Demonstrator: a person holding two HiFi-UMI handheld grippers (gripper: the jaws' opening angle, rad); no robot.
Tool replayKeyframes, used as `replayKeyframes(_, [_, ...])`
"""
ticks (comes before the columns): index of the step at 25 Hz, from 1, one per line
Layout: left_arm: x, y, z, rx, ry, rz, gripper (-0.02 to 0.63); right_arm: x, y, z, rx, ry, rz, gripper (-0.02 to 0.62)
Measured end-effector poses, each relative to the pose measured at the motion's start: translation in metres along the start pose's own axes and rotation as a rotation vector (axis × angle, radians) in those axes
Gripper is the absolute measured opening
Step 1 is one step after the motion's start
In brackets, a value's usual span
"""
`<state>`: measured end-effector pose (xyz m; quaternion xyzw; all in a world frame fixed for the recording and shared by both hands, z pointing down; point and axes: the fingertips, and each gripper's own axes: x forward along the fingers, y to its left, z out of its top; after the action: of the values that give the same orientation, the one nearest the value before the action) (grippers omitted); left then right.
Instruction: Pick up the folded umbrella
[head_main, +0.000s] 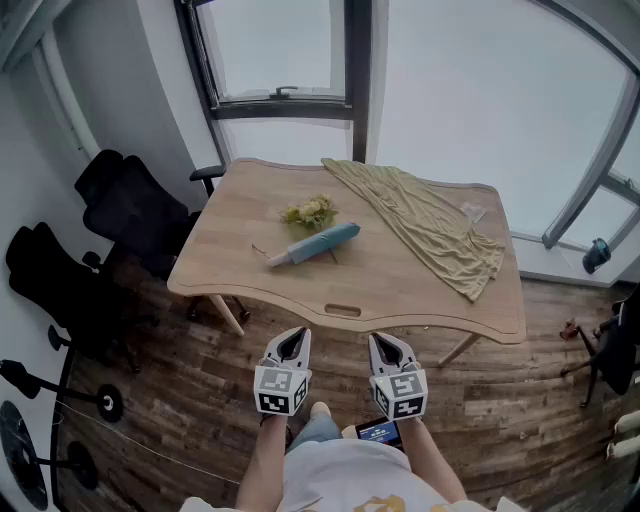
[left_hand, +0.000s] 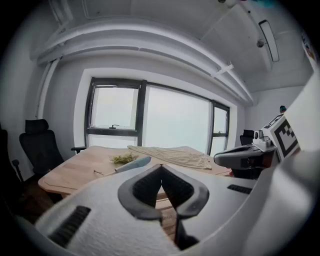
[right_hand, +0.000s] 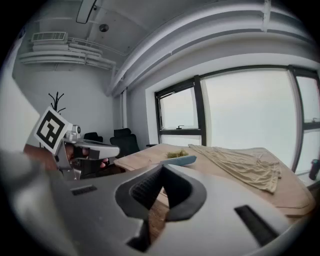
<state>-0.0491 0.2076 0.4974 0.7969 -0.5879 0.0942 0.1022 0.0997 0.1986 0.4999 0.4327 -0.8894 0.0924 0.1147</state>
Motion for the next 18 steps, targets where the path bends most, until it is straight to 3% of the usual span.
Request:
replayKeyframes(10, [-0.011,-0.005,0.004,0.007,-0.003,-0.005,0.020,-0.004,0.008,0.003,-0.017,0.003,0.041,0.011])
replayKeyframes(18, [-0.003,0.002,0.006,-0.045,-0.018,-0.025,0.020,0.005,0.008,0.000,-0.019,0.012,0.064,0.011])
